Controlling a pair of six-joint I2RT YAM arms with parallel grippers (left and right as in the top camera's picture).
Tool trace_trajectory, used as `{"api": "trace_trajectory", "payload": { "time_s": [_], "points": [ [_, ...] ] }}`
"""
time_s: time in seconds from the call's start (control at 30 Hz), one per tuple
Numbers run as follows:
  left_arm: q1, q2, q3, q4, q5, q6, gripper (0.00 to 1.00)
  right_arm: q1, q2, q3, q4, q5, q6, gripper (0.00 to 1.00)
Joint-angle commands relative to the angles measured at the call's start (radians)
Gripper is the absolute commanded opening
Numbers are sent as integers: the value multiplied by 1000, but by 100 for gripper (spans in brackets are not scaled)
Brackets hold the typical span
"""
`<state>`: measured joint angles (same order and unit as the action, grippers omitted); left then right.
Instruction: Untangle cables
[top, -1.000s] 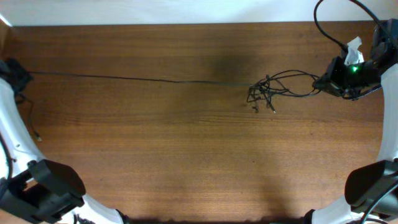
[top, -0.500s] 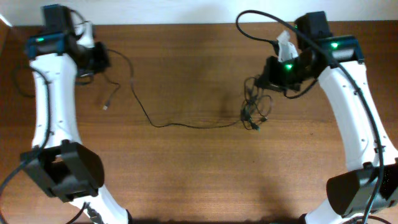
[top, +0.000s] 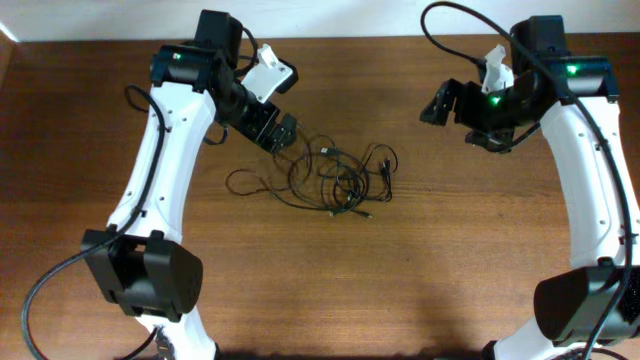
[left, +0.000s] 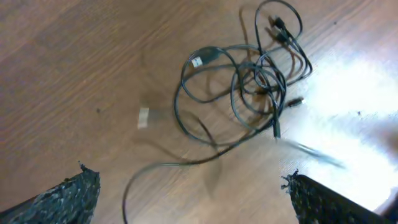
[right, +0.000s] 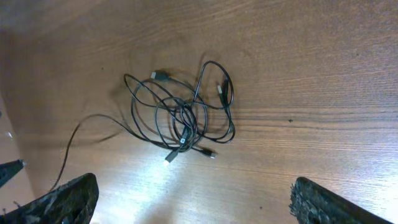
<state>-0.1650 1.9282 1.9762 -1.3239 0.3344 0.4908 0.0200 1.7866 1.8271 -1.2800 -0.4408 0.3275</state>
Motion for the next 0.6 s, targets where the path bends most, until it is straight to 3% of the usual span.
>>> {"api": "trace_trajectory", "payload": {
  "time_s": [0.0, 0.03, 0.07, 0.1, 0.17, 0.2, 0.33, 0.37, 0.4, 0.43, 0.57],
  "points": [
    [4, -29, 130, -41, -82, -91, 100, -2, -13, 3, -15, 31, -24, 100],
    [4, -29, 146, -39, -311, -312, 98, -2, -13, 3, -22, 32, -24, 100],
    [4, -29, 147, -64, -613, -620, 90, -2, -13, 3, -27, 35, -24, 100],
    [4, -29, 147, -61, -516, -604, 89, -2, -13, 3, -33, 41, -24, 100],
    [-19, -26, 128, -29, -130, -375, 86, -2, -13, 3, -45, 91, -24, 100],
    [-51, -25, 85, 4, -28, -291, 83, -2, -13, 3, -46, 95, -24, 99],
    [-206, -25, -126, 149, -23, -301, 75, -2, -13, 3, -64, 140, -24, 99],
    [-241, -25, -177, 202, -29, -355, 71, -2, -13, 3, -68, 146, -24, 99],
    [-296, -25, -271, 308, -137, -626, 66, -2, -13, 3, -68, 147, -24, 100],
    [-339, -25, -343, 391, -212, -718, 66, -2, -13, 3, -67, 147, -24, 99],
    [-439, -24, -503, 622, -267, -817, 50, -2, -13, 3, -68, 147, -24, 99]
  ]
}}
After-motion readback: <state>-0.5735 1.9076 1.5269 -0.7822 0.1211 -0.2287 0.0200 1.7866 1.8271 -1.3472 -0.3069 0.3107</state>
